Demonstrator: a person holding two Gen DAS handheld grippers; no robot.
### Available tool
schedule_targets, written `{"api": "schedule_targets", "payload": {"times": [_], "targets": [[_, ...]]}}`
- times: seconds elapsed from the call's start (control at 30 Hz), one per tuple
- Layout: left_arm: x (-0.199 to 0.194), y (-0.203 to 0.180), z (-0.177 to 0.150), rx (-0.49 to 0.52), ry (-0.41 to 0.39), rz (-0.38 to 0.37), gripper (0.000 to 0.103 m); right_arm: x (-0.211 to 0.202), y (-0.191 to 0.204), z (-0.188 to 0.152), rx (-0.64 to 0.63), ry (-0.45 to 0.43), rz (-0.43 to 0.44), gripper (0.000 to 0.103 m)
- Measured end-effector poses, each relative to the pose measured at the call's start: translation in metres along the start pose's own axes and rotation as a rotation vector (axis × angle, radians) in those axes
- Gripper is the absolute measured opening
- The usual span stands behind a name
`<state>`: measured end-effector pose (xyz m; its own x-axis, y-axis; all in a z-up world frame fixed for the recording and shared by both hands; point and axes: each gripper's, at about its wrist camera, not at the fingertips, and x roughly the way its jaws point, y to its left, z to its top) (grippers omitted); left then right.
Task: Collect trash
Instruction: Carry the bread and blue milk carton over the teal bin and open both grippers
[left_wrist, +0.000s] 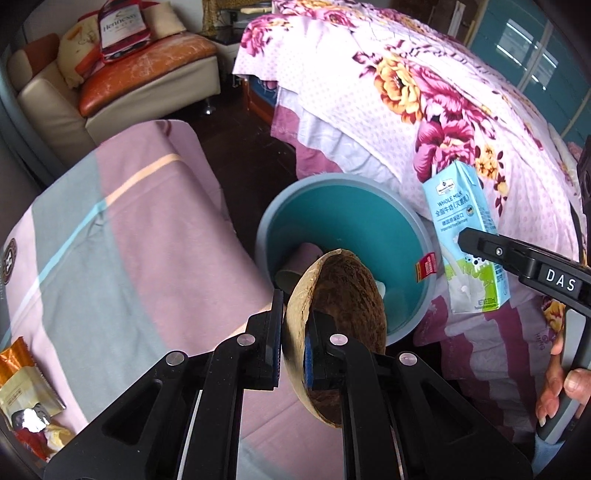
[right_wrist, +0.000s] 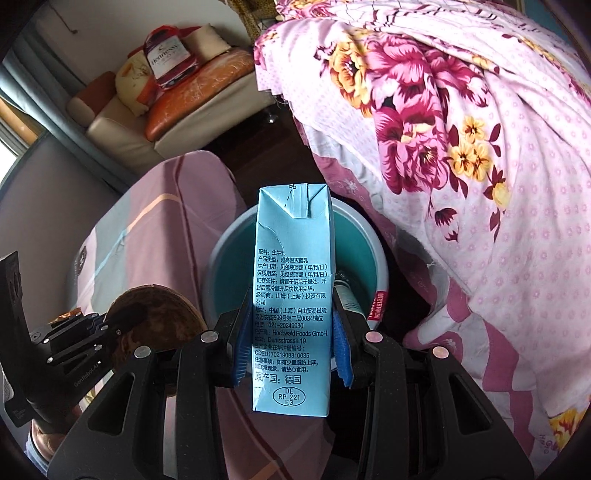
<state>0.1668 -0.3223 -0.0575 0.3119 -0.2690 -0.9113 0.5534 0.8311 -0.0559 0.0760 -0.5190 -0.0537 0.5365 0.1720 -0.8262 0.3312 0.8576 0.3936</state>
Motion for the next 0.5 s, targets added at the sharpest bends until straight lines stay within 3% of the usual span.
{"api": "schedule_targets", "payload": {"times": [0.4, 0.5], "targets": [[0.031, -0.009, 0.001, 0.010, 0.068, -0.027, 0.012, 0.018, -0.003, 0.002, 0.010, 0.027, -0.010, 0.035], [0.032, -0.013, -0.001, 0.024, 0.072, -0.034, 0.019, 0.020, -0.002, 0.002, 0.009, 0.028, -0.010, 0.035]]}}
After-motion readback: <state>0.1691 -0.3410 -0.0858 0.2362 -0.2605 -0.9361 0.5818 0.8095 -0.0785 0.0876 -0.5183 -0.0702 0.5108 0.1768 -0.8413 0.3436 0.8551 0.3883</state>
